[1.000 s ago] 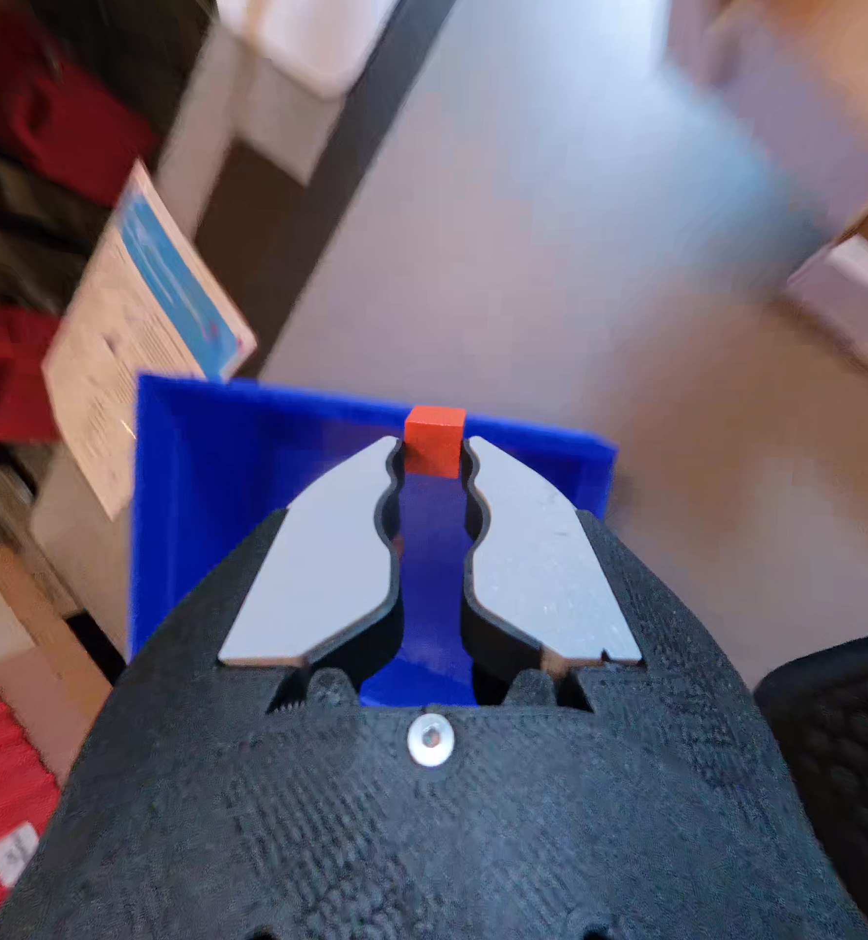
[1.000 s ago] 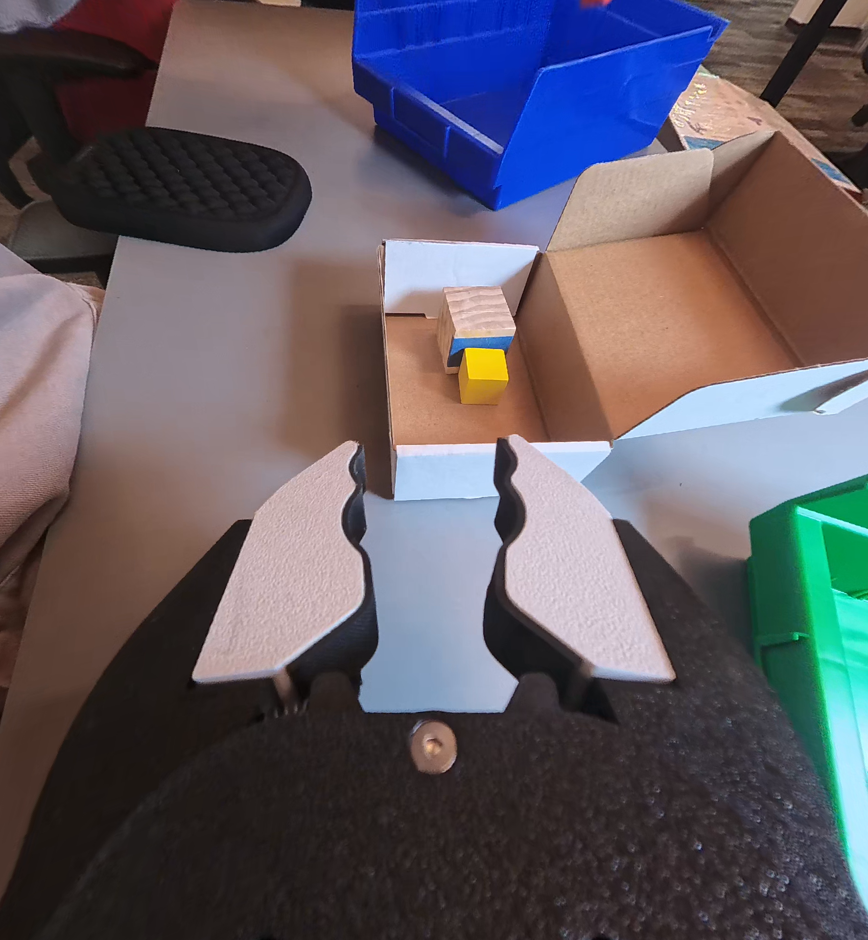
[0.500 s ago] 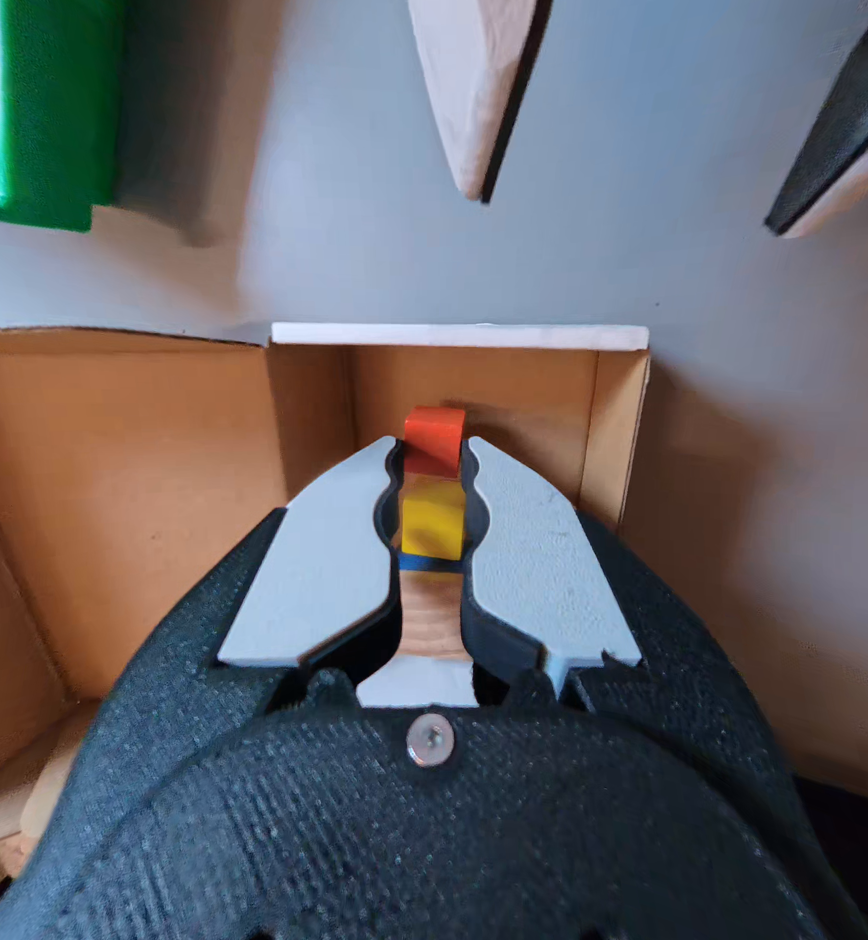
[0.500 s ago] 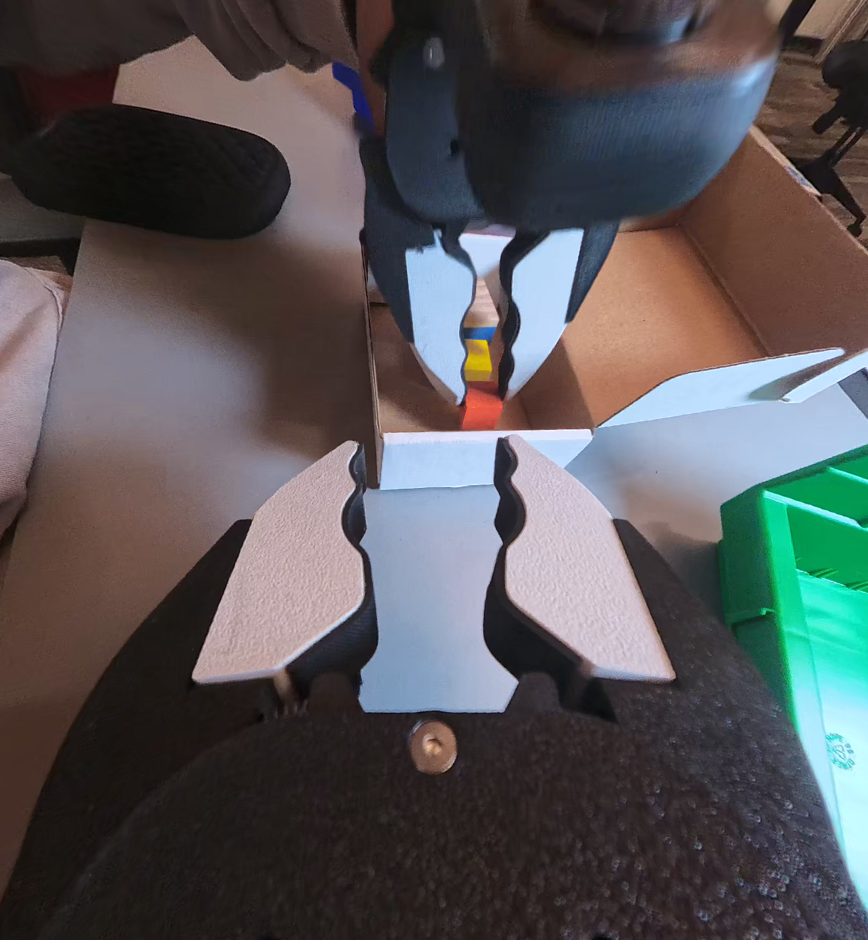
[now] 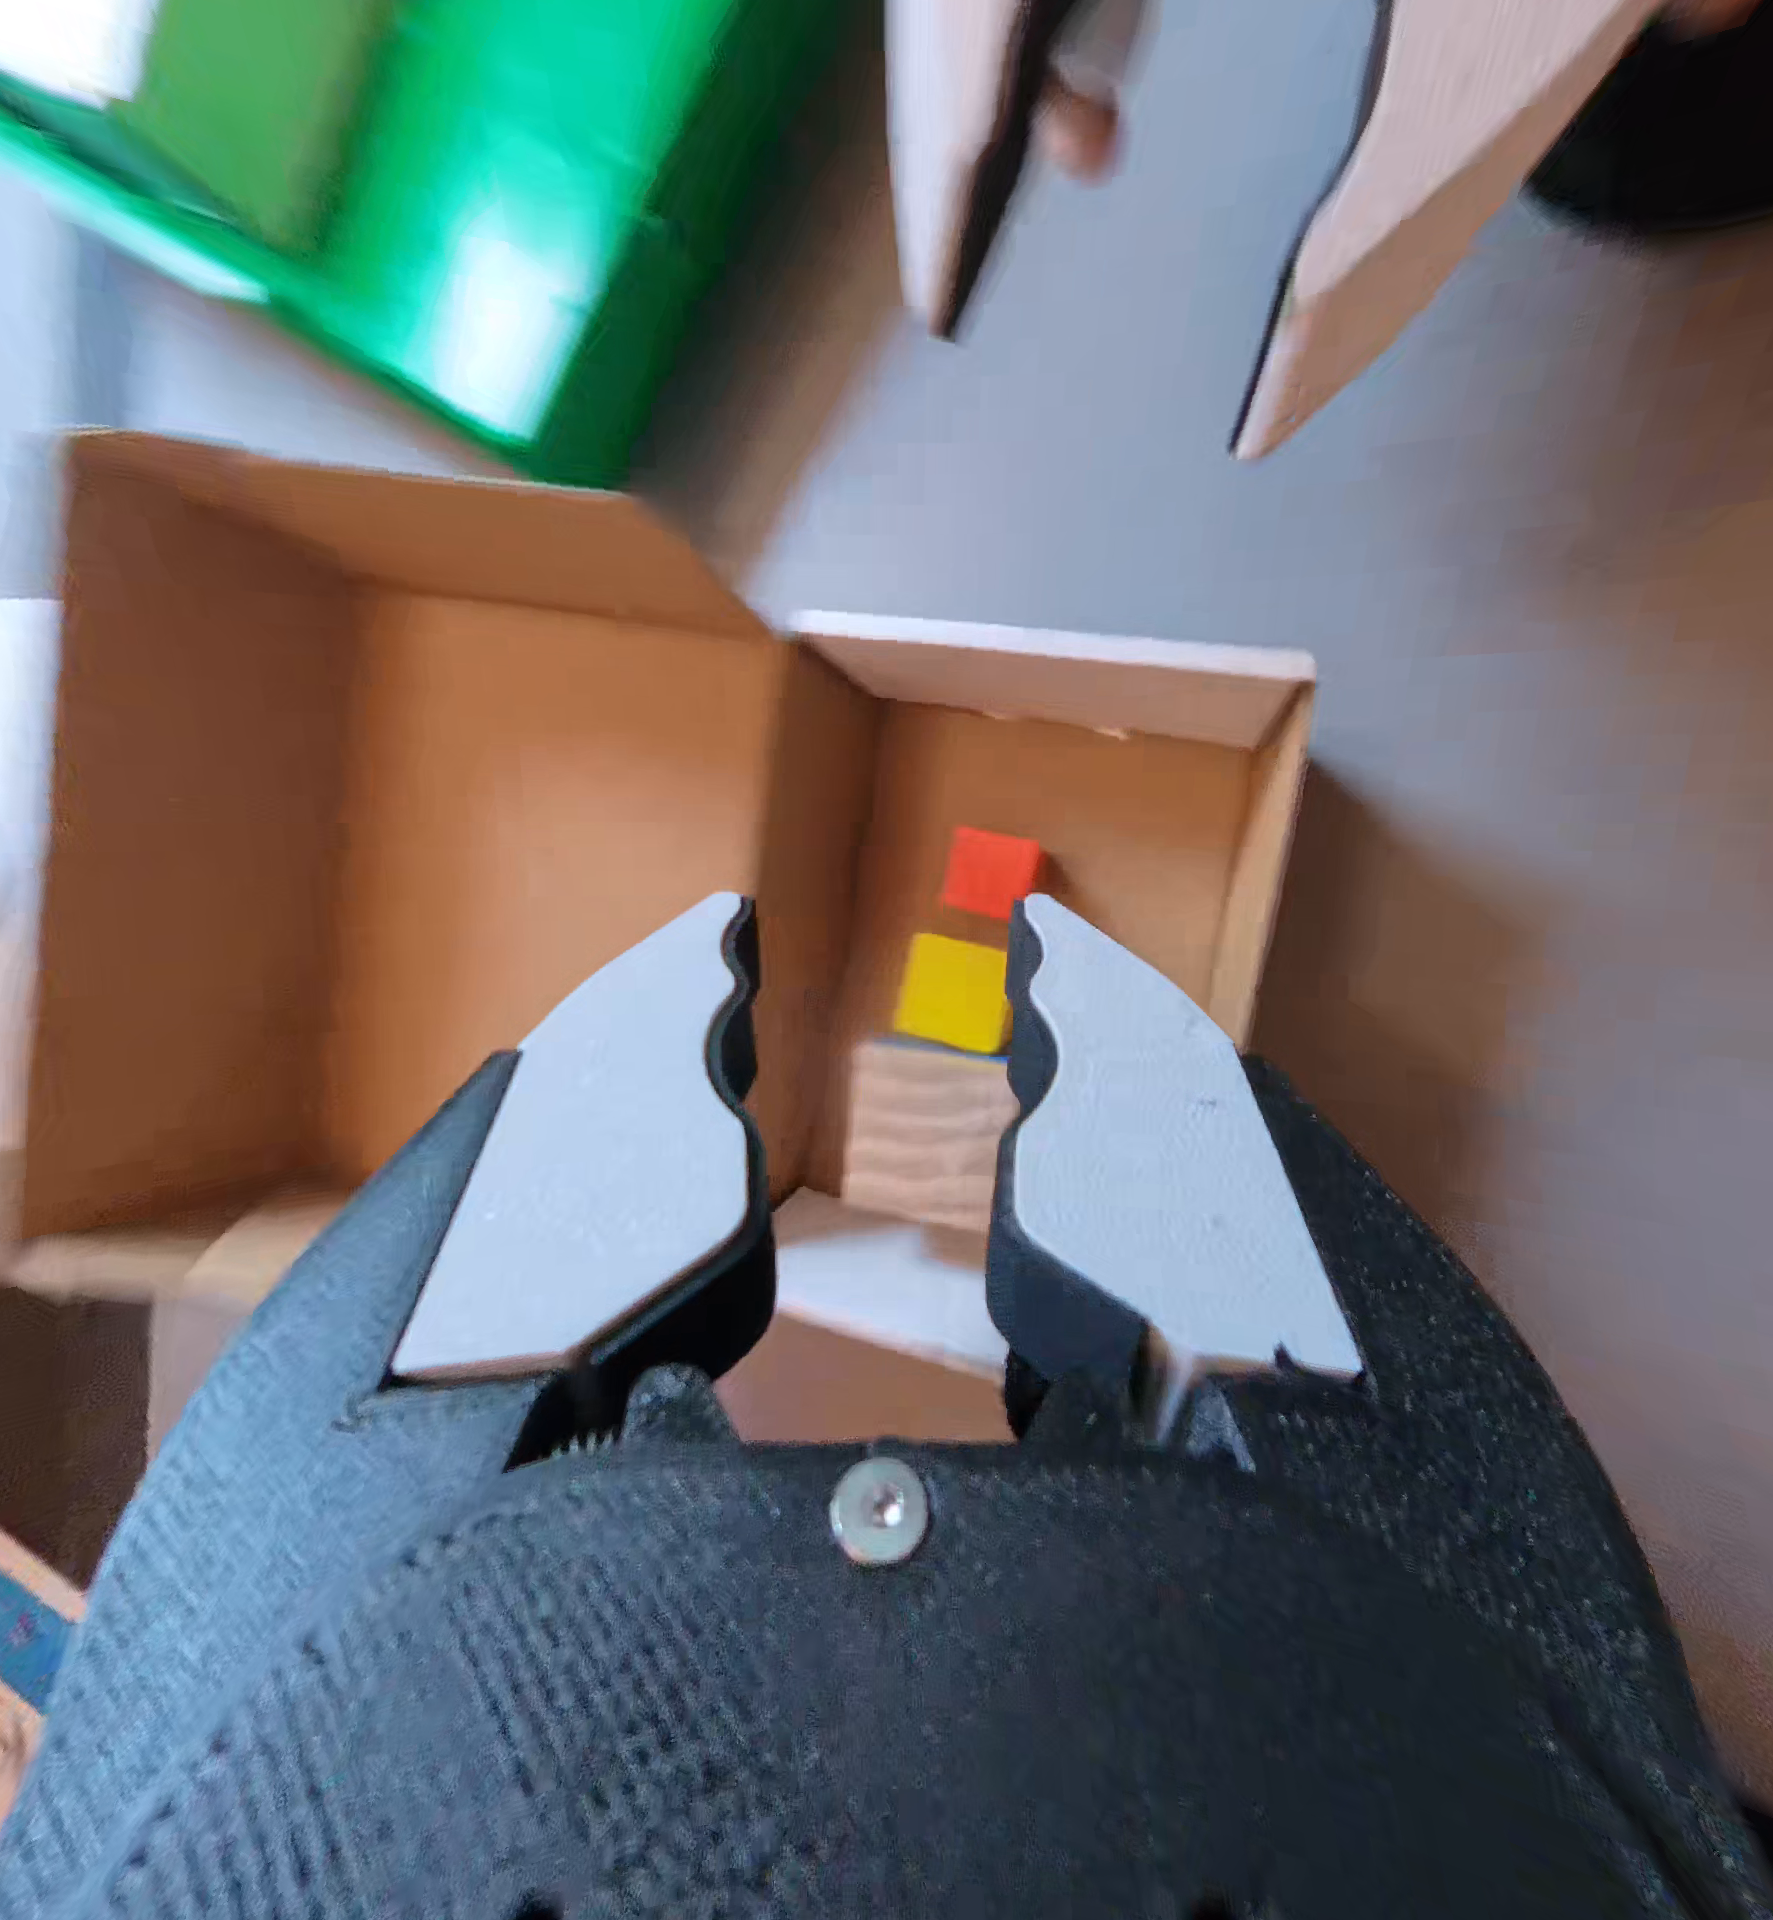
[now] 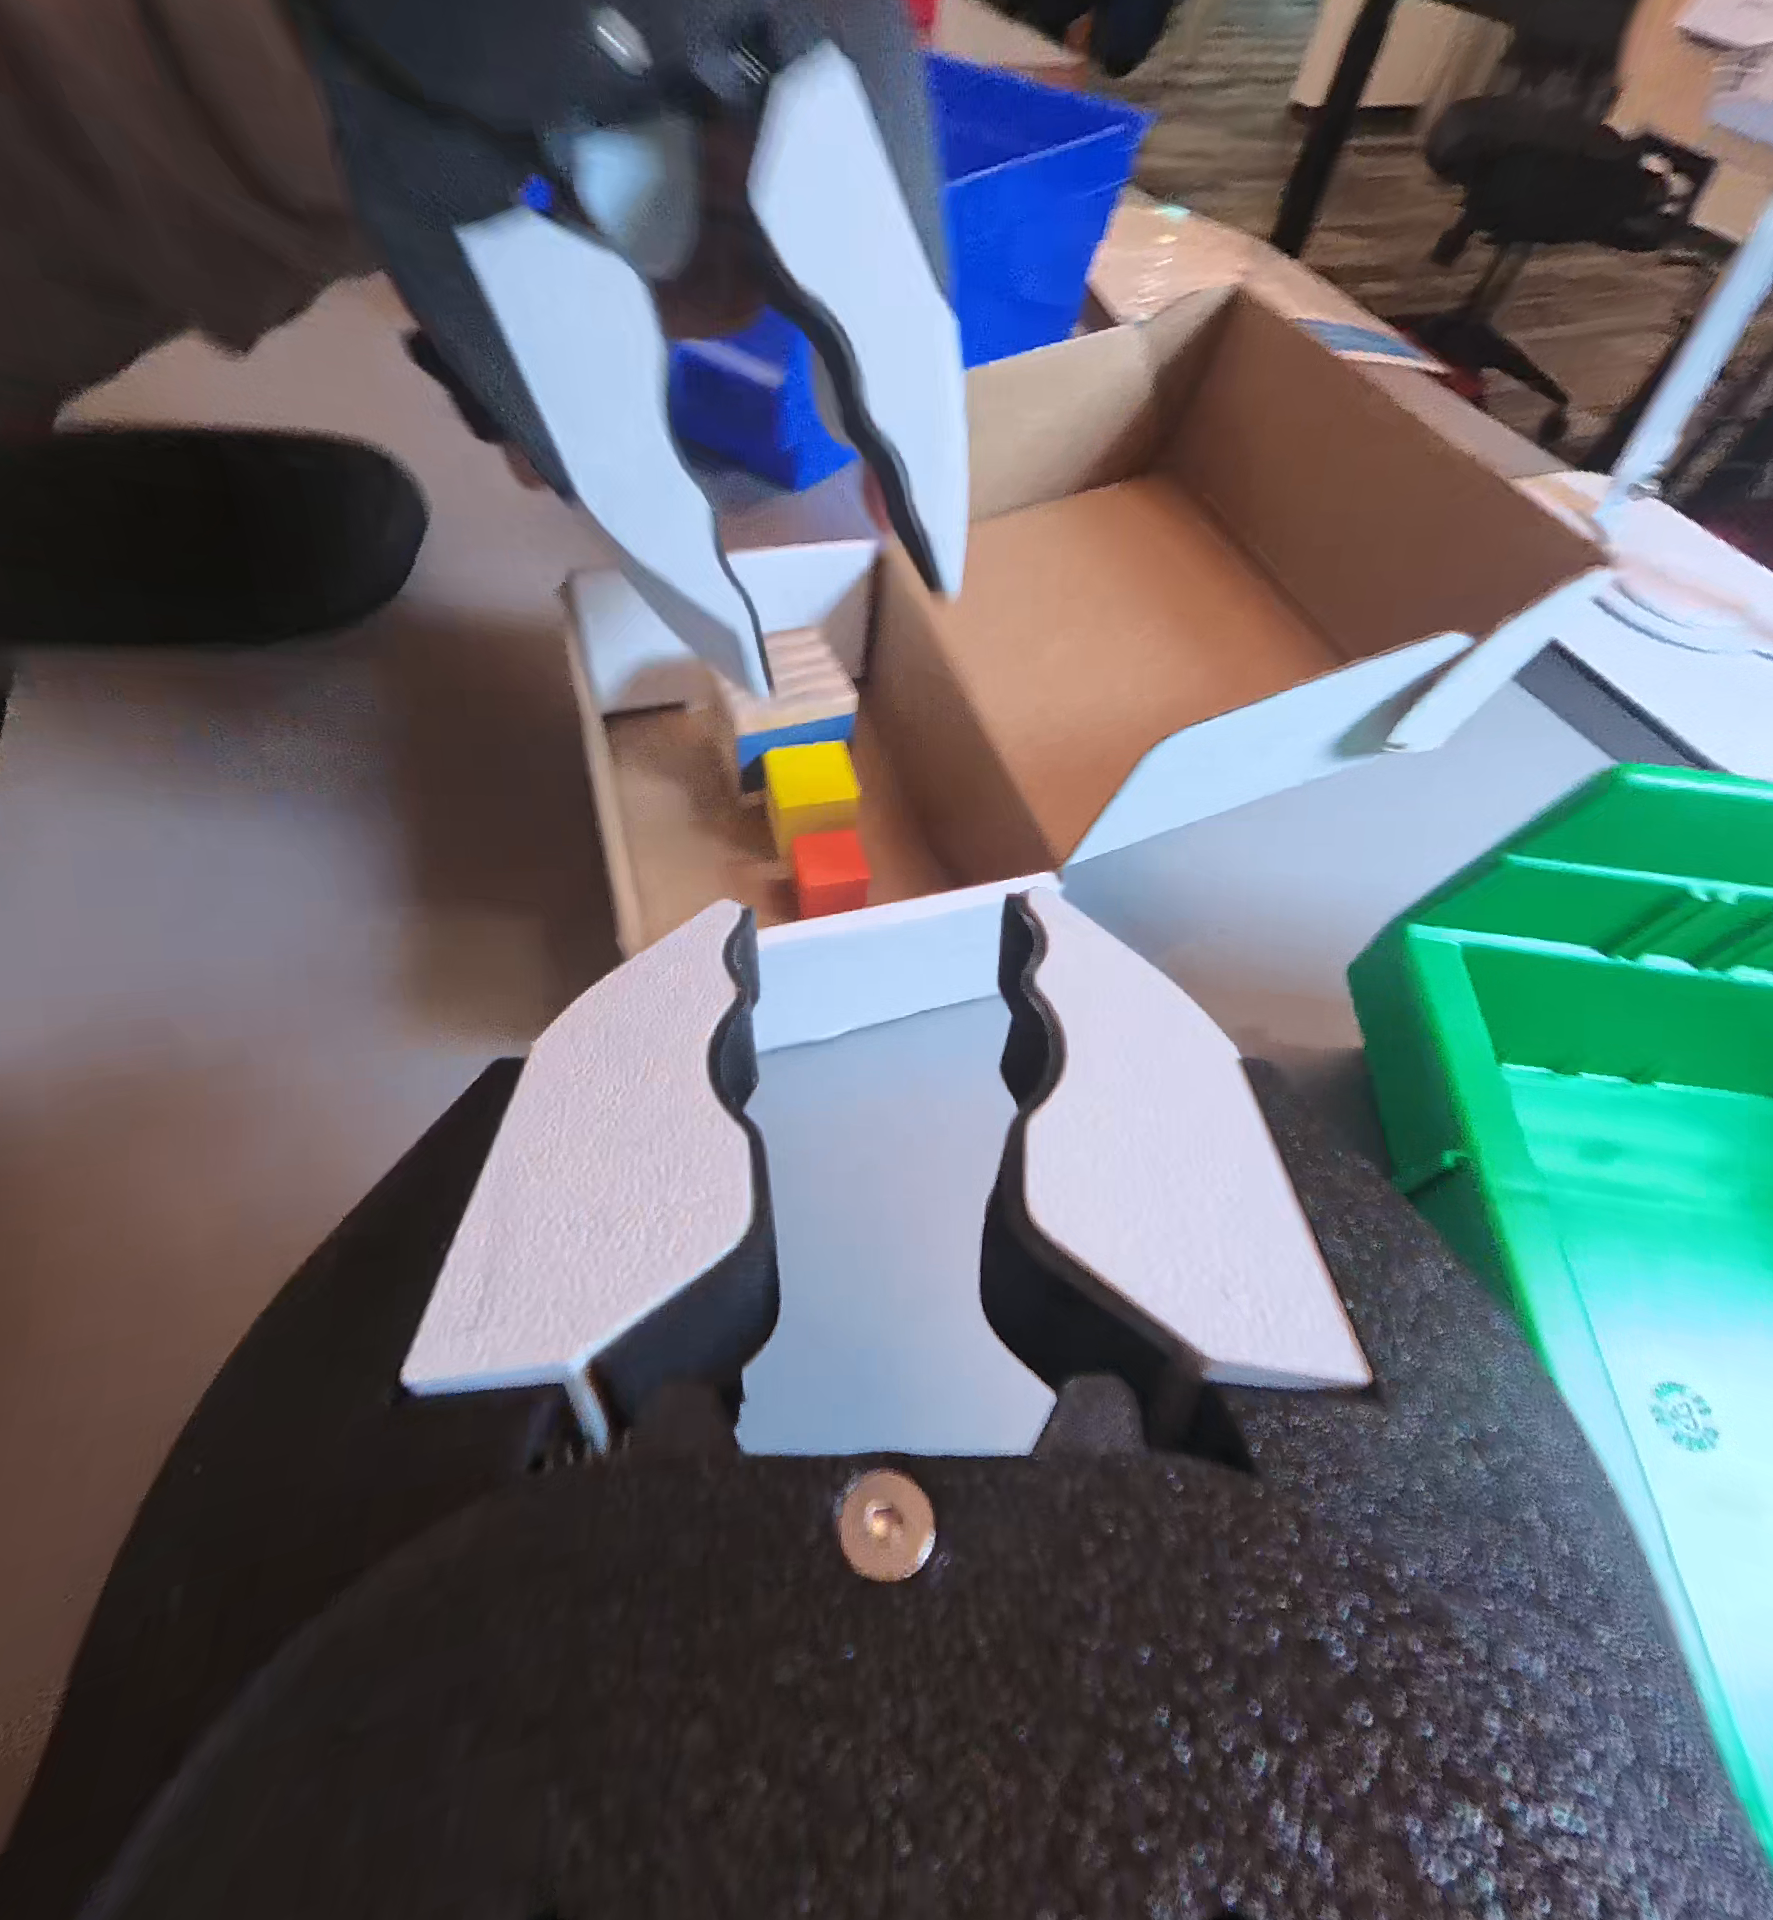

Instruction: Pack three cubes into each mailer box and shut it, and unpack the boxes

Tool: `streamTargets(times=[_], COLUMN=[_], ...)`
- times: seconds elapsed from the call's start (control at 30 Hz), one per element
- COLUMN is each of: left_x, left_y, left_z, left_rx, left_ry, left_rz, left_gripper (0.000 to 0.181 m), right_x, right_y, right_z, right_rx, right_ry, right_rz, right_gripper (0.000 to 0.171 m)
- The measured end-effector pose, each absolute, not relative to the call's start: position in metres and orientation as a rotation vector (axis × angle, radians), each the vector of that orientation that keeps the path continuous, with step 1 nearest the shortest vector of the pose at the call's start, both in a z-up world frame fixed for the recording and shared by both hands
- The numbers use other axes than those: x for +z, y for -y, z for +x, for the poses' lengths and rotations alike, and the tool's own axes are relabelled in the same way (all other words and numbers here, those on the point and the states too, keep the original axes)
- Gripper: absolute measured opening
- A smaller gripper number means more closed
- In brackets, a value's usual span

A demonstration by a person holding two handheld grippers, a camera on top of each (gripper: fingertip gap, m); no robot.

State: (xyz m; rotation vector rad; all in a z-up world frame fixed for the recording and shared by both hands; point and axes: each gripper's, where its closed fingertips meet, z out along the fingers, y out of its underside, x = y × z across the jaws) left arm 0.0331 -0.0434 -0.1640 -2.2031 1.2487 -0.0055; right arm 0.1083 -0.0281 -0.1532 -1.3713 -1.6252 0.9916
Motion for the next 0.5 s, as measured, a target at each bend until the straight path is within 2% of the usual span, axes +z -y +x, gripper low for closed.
streamTargets(times=[0.13, 0.23, 0.4, 0.5], left_x=[-0.099, -0.097, -0.135, -0.145], left_y=[0.025, 0.020, 0.013, 0.006], left_z=[-0.038, -0.097, -0.090, -0.079], left_rx=[-0.011, -0.082, -0.176, -0.212], left_ry=[-0.595, -0.147, -0.111, -0.135], left_rz=[-2.014, -1.969, -2.029, -2.031], left_gripper=[0.051, 0.057, 0.064, 0.054], right_x=[-0.143, -0.131, -0.133, -0.146], right_y=[-0.003, -0.026, -0.054, -0.052], right_z=[0.099, 0.089, 0.068, 0.052], right_rx=[0.995, 0.971, 0.844, 0.834], right_ry=[1.387, 1.209, 1.143, 1.187], right_rz=[-1.487, -1.528, -1.655, -1.745], right_gripper=[0.049, 0.059, 0.063, 0.053])
